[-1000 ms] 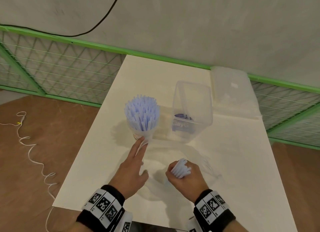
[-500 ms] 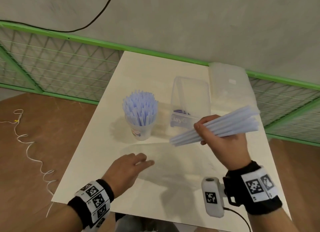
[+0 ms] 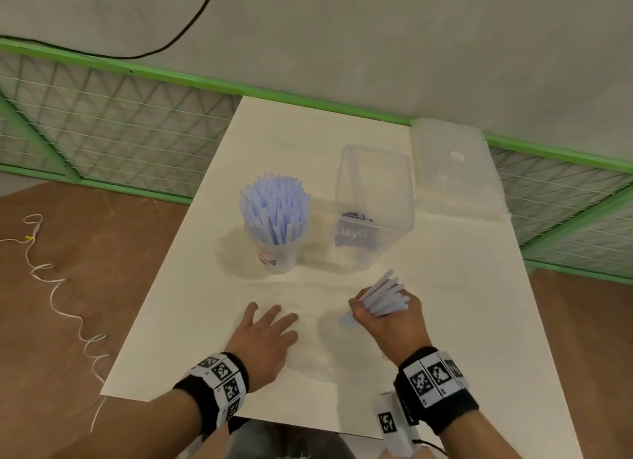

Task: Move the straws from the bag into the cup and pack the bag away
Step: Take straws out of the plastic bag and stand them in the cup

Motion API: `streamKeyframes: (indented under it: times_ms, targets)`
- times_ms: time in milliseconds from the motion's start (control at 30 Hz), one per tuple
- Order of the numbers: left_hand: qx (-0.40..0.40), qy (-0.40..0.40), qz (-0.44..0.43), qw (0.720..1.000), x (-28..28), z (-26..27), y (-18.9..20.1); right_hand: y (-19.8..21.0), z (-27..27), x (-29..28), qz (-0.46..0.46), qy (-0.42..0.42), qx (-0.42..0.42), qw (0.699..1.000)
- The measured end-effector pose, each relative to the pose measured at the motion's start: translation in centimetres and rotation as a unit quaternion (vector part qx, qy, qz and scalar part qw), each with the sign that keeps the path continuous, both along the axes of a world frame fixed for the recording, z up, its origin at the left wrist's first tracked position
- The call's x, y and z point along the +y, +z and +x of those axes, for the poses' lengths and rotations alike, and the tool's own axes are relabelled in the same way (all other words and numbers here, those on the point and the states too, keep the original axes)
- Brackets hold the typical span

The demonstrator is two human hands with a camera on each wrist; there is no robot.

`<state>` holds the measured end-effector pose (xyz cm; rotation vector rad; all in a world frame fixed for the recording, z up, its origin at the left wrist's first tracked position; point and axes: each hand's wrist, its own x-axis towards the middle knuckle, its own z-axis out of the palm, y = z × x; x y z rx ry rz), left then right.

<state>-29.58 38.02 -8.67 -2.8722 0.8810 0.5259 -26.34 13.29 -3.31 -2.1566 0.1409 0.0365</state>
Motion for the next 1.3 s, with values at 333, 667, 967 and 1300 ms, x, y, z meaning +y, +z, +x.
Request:
streamKeyframes:
  times_ms: [333, 667, 967, 1300]
  targets:
    - [-0.170, 0.026, -0.281, 0.944, 0.7, 2.4, 8.1, 2.6, 2.4, 0.1, -0.031, 0.015, -0.042, 0.999]
    - [-0.176, 0.134, -0.282, 0.934, 5.3, 12.7, 11.8, 13.3, 5.8, 6.0, 0.174, 0.113, -0.099, 0.973]
    - [-0.024, 0.144, -0.445, 0.883, 5.6, 16.7, 10.7, 13.4, 10.1, 9.9, 0.084, 0.184, -0.115, 0.973]
    - [0.020, 0.158, -0.486, 0.860, 5.7, 16.8, 10.6, 9.8, 11.0, 11.8, -0.057, 0.247, -0.145, 0.956]
